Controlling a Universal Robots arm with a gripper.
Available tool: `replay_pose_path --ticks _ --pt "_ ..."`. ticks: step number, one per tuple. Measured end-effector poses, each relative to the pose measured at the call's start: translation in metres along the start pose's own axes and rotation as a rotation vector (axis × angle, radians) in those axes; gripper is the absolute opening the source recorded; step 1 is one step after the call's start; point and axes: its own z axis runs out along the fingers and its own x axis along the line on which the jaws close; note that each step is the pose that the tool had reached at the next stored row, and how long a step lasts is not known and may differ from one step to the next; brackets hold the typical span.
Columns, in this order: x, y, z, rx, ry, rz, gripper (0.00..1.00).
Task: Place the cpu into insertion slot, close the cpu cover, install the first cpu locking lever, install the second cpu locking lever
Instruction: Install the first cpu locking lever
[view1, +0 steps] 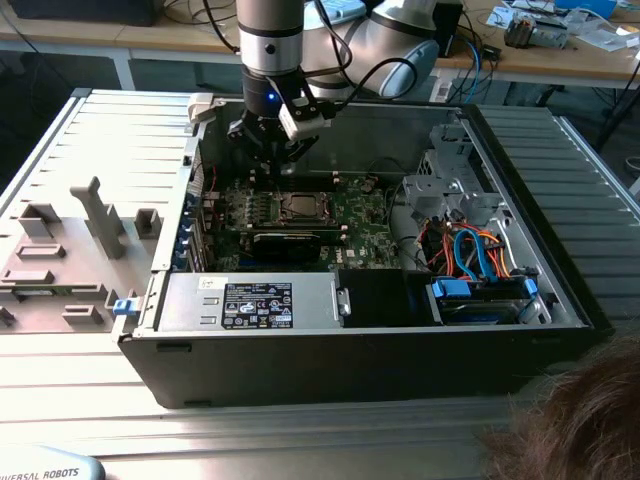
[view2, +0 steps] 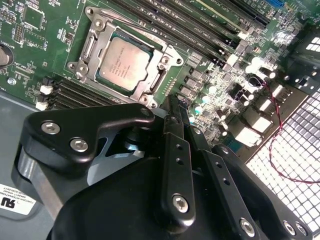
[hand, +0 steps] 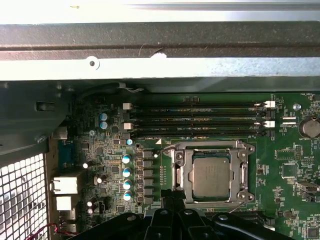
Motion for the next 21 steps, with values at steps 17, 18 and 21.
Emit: replay_pose_path --ticks 17,18,21 --pt "0.0033 0.0000 -0.0001 0.0000 0.0000 0.000 0.11" --pt "0.0039 -0.0001 -0.0001 0.0000 0.0000 0.000 0.11" --pt "0.0046 -0.0001 -0.0001 0.0000 0.0000 0.000 0.11"
